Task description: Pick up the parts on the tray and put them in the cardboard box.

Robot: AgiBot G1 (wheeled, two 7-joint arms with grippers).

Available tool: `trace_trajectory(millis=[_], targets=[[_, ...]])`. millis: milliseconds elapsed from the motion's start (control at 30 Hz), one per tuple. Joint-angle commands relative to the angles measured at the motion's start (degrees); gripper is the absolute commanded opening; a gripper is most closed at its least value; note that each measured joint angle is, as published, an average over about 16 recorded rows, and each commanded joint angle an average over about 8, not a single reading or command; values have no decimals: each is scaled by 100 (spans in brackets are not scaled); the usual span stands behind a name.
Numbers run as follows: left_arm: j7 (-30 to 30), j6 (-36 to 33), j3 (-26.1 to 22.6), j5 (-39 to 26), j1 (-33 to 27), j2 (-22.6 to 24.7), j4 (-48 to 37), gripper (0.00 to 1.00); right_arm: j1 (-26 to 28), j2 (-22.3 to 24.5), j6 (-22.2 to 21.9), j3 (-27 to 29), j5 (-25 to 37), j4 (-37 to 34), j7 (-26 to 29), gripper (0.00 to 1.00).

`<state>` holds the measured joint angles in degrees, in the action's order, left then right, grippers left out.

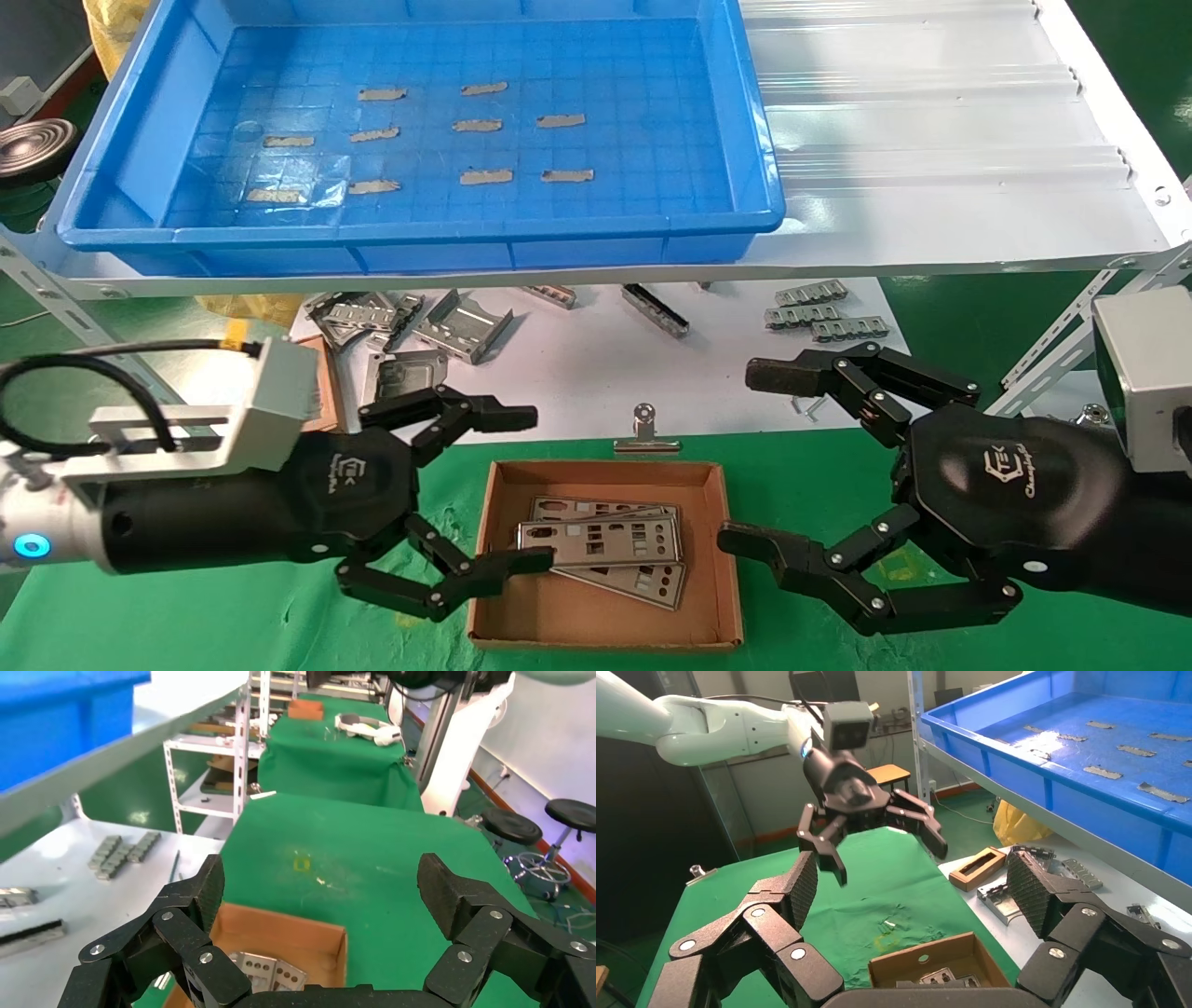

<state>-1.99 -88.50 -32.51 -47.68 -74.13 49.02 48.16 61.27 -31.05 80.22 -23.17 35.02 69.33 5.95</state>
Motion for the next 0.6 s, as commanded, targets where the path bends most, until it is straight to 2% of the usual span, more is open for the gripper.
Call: trace_trajectory(millis=[33, 600], targets=[[85, 19, 110, 39, 84, -93, 169, 100, 0, 0, 0, 0, 0, 0, 0, 100], [795, 175, 1029, 363, 784, -874, 1586, 100, 0, 0, 0, 0, 0, 0, 0, 100]])
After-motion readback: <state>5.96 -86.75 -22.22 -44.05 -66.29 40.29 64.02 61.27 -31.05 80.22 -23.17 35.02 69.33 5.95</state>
